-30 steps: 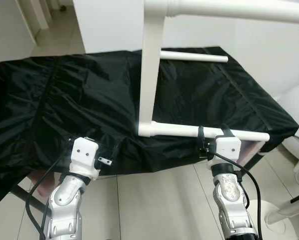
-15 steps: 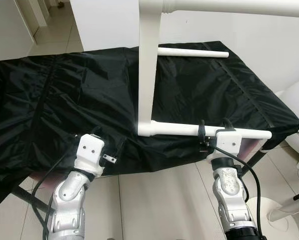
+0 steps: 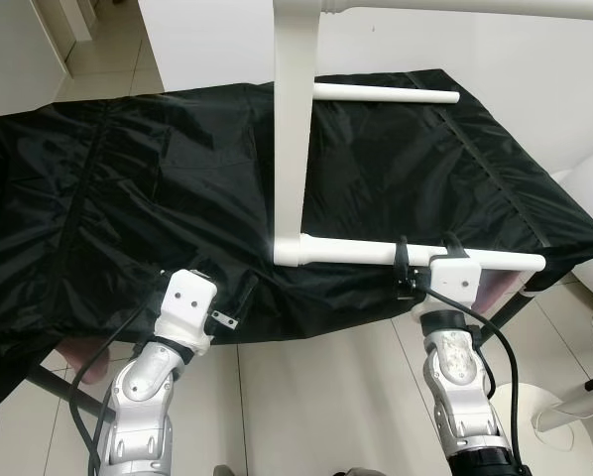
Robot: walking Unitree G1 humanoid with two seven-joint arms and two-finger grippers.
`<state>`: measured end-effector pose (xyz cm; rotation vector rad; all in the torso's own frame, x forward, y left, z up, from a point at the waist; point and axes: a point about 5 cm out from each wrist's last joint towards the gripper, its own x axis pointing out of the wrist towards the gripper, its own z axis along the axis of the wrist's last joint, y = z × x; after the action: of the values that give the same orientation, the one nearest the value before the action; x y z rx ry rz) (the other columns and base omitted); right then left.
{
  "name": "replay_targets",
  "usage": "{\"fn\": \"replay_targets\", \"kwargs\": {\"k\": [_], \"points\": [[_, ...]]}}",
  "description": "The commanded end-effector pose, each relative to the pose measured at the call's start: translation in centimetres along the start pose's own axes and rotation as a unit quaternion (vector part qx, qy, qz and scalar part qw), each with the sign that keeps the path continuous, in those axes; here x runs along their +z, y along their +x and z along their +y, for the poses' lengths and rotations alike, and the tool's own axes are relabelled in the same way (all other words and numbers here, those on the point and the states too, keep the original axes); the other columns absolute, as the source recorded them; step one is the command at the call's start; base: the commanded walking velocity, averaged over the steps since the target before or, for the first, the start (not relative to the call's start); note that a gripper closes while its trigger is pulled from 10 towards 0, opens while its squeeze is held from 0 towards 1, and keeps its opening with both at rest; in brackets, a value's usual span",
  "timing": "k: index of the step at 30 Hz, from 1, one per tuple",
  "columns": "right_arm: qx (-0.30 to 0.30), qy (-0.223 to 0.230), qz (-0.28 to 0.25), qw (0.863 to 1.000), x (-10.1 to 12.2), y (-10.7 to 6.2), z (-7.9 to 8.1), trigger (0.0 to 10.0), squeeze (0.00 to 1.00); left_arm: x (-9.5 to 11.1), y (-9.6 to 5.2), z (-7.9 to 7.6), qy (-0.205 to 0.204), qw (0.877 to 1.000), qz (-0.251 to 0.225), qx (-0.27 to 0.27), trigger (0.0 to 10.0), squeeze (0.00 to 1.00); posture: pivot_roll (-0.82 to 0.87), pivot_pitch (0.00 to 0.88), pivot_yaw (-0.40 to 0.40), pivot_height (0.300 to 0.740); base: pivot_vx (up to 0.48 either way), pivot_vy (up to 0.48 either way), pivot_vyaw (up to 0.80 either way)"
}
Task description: Building children table
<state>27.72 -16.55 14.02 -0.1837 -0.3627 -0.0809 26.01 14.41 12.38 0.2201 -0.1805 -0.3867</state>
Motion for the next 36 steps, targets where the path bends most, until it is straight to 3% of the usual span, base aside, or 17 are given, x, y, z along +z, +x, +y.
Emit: {"fn": "replay_targets", "kwargs": {"k": [1, 11, 25, 36], "points": [[0.005, -0.004, 0.007, 1.0, -0.2, 0.1, -0.2, 10.0, 0.0, 0.5, 0.4, 0.0, -0.031, 0.993, -0.009, 0.112, 10.0, 0.0, -0.15, 0.087, 0.054, 0.74, 0.0, 0.0, 0.0], [0.016, -0.009, 0.007, 1.0, -0.2, 0.8, -0.4, 10.0, 0.0, 0.8, 0.8, 0.4, -0.019, 0.993, -0.01, 0.113, 10.0, 0.0, -0.13, 0.089, 0.022, 0.74, 0.0, 0.0, 0.0], [0.038, -0.001, 0.0, 0.999, -0.2, 1.7, 0.5, 10.0, 0.0, 1.6, 2.0, -1.0, -0.021, 0.997, -0.022, 0.075, 10.0, 0.0, -0.12, 0.043, 0.01, 0.74, 0.0, 0.0, 0.0], [0.043, 0.001, -0.004, 0.999, -0.1, 1.7, 0.6, 10.0, 0.0, 1.8, 1.6, -0.9, -0.01, 0.997, -0.03, 0.072, 10.0, 0.0, -0.11, 0.045, 0.01, 0.74, 0.0, 0.0, 0.0]]}}
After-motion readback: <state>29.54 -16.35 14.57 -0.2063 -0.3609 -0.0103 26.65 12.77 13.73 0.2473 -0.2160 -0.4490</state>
